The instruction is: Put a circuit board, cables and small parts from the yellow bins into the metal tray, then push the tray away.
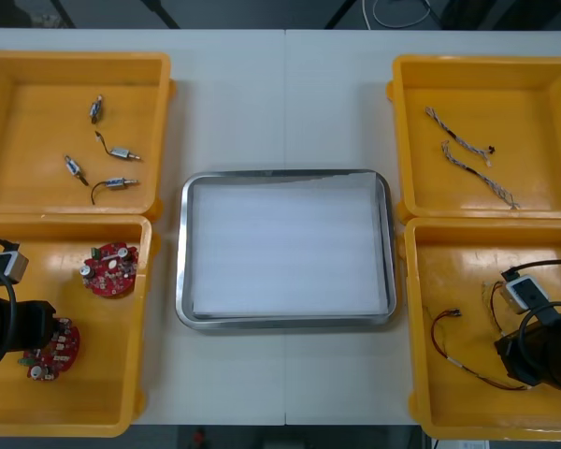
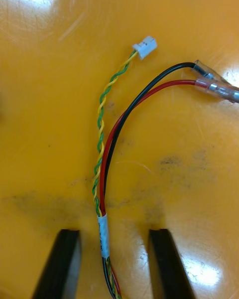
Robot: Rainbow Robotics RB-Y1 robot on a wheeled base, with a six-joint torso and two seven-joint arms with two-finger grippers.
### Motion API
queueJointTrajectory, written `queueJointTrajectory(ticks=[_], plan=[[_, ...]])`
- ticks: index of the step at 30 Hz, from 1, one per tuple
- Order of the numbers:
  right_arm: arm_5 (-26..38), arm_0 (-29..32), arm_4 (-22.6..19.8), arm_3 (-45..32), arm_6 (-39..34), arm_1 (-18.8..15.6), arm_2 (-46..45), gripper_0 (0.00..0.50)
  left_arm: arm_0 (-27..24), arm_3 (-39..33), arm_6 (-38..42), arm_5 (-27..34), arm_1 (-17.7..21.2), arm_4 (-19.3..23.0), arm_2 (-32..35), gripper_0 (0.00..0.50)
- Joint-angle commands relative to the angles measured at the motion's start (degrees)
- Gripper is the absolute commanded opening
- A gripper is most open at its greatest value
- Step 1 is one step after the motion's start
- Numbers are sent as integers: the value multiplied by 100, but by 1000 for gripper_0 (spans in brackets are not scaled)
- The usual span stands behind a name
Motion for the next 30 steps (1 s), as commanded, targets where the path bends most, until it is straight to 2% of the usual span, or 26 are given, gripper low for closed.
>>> queueJointTrajectory(ticks=[1,4,10,16,18,24,30], plan=[[10,279,65,73,-21,-141,126,0,100,-35,249,-41,48,-11,12,0],[81,288,4,73,-65,-141,117,0,-49,-70,258,232,48,-2,144,0],[353,244,-102,-138,-65,-141,-85,0,-603,-307,355,1234,83,33,522,0],[1294,86,-330,-833,-74,-150,-586,0,-1271,-553,513,2376,171,138,812,0],[1689,-29,-620,-1008,-82,-141,-832,0,-1561,-632,574,2790,206,191,874,0],[2647,-415,-1104,-1518,-91,-141,-1403,0,-2369,-729,733,3765,215,323,900,0],[3579,-987,-1420,-1773,-153,-141,-1834,0,-3116,-799,926,3796,206,455,592,0]])
